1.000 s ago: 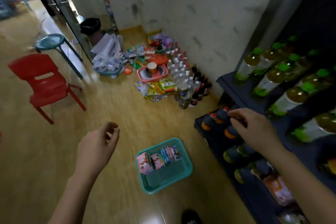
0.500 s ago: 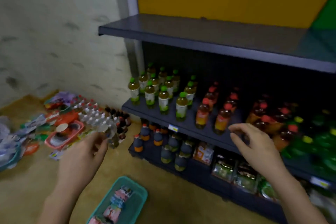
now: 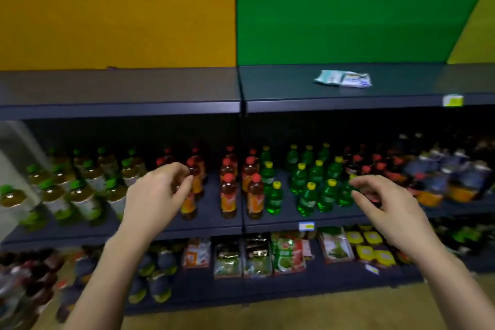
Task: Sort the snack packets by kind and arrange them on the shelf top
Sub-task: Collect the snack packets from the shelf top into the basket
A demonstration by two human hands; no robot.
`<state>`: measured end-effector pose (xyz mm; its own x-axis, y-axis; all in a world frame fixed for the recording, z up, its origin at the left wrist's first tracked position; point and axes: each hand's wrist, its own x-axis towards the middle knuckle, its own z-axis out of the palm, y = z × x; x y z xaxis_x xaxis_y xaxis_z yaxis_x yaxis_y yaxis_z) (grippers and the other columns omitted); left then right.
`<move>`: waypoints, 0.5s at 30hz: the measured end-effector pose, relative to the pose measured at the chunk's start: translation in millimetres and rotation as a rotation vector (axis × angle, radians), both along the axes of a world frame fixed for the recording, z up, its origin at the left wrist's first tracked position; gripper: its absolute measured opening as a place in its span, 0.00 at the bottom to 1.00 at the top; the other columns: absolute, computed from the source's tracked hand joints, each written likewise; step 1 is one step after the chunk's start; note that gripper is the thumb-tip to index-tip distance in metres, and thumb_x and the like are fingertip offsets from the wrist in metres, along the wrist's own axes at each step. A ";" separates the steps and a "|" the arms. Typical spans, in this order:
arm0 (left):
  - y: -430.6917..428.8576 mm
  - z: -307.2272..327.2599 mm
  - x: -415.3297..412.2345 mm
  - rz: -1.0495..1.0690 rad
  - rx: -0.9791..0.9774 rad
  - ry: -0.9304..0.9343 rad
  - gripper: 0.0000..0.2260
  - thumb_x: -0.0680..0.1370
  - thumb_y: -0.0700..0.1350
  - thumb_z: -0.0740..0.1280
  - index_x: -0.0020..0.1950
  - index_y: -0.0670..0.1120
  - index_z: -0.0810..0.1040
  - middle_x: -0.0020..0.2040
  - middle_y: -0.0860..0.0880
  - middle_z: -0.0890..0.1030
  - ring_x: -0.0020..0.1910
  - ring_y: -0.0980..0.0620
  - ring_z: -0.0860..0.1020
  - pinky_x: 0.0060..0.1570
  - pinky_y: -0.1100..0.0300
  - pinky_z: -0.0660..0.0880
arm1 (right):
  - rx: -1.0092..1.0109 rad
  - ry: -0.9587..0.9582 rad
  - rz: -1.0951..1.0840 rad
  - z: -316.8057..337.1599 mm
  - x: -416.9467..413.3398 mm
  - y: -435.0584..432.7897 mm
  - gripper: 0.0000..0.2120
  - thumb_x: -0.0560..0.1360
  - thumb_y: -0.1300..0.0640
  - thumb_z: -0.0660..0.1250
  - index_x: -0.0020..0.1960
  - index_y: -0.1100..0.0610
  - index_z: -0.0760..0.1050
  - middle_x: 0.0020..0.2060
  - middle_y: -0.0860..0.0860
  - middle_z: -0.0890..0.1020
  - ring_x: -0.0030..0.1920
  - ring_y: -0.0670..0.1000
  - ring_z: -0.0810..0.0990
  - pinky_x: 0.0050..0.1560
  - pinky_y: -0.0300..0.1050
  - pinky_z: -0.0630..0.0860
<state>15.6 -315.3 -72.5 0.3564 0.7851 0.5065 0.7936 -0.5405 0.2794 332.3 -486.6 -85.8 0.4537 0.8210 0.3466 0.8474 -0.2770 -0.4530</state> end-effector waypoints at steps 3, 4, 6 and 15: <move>-6.2 -0.4 67.9 -0.088 0.035 -0.010 0.08 0.76 0.51 0.65 0.52 0.50 0.79 0.45 0.52 0.82 0.47 0.48 0.80 0.38 0.58 0.72 | -0.004 -0.030 -0.030 6.0 45.4 -14.6 0.10 0.76 0.52 0.64 0.56 0.48 0.76 0.49 0.45 0.79 0.49 0.49 0.79 0.45 0.52 0.78; -7.6 0.5 87.2 -0.113 0.044 -0.017 0.08 0.76 0.51 0.65 0.52 0.50 0.79 0.45 0.53 0.82 0.46 0.49 0.80 0.37 0.59 0.70 | -0.005 -0.025 -0.037 8.7 58.2 -16.9 0.10 0.76 0.52 0.64 0.57 0.48 0.76 0.49 0.45 0.79 0.48 0.49 0.79 0.44 0.51 0.78; -7.9 5.6 120.9 -0.150 0.060 -0.034 0.08 0.76 0.51 0.65 0.52 0.50 0.79 0.44 0.54 0.81 0.47 0.50 0.80 0.36 0.61 0.68 | -0.004 -0.030 -0.049 15.6 82.6 -16.6 0.09 0.76 0.52 0.64 0.56 0.48 0.76 0.49 0.45 0.80 0.48 0.50 0.79 0.43 0.52 0.78; 38.3 48.5 251.3 -0.209 0.077 -0.032 0.08 0.76 0.51 0.65 0.51 0.49 0.79 0.47 0.51 0.83 0.52 0.45 0.79 0.44 0.54 0.72 | 0.040 -0.095 -0.033 53.0 186.2 48.5 0.10 0.74 0.51 0.64 0.54 0.48 0.76 0.51 0.46 0.80 0.53 0.52 0.79 0.52 0.53 0.76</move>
